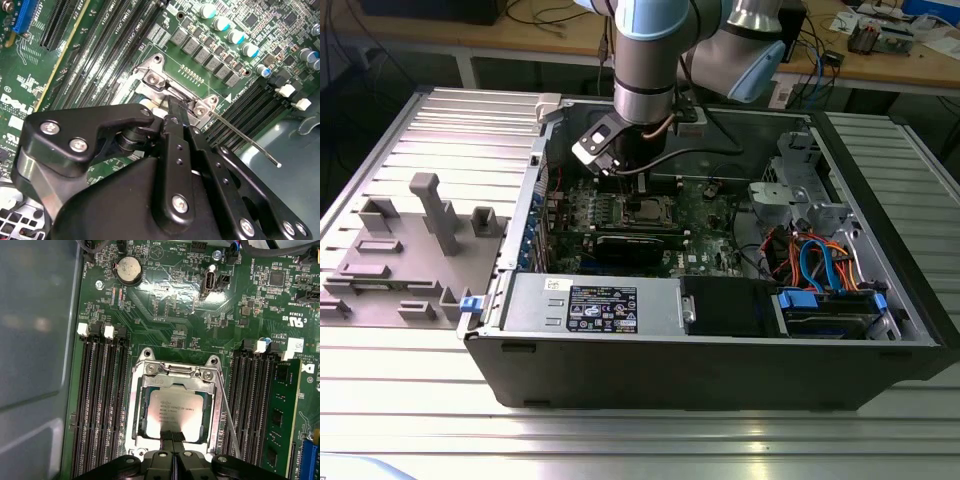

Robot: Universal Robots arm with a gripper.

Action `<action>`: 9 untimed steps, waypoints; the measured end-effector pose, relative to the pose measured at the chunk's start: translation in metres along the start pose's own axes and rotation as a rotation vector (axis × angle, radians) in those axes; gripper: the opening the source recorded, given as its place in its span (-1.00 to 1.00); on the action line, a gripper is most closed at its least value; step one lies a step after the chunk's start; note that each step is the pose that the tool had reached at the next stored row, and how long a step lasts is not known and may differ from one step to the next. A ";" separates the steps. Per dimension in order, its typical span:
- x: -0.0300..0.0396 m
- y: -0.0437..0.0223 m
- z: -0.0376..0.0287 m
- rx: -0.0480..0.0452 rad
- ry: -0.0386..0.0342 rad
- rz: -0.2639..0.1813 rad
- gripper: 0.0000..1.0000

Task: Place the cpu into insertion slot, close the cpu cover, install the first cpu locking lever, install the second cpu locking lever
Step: 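Close the cpu cover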

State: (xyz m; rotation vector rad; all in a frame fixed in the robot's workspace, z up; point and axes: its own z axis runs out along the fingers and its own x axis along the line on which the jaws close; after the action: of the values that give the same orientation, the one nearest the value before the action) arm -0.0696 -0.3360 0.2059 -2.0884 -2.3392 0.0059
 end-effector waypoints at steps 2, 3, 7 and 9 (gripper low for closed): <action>0.0000 0.0000 0.0000 0.0001 0.0000 0.000 -0.79; 0.0000 0.0000 0.0001 0.0000 0.0001 0.000 -0.79; 0.0001 0.0000 -0.0030 -0.0002 0.0003 0.000 -0.79; 0.0000 0.0000 -0.0048 -0.0001 0.0002 0.000 -0.79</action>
State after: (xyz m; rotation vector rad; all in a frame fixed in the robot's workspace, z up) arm -0.0696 -0.3360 0.2106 -2.0883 -2.3391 0.0056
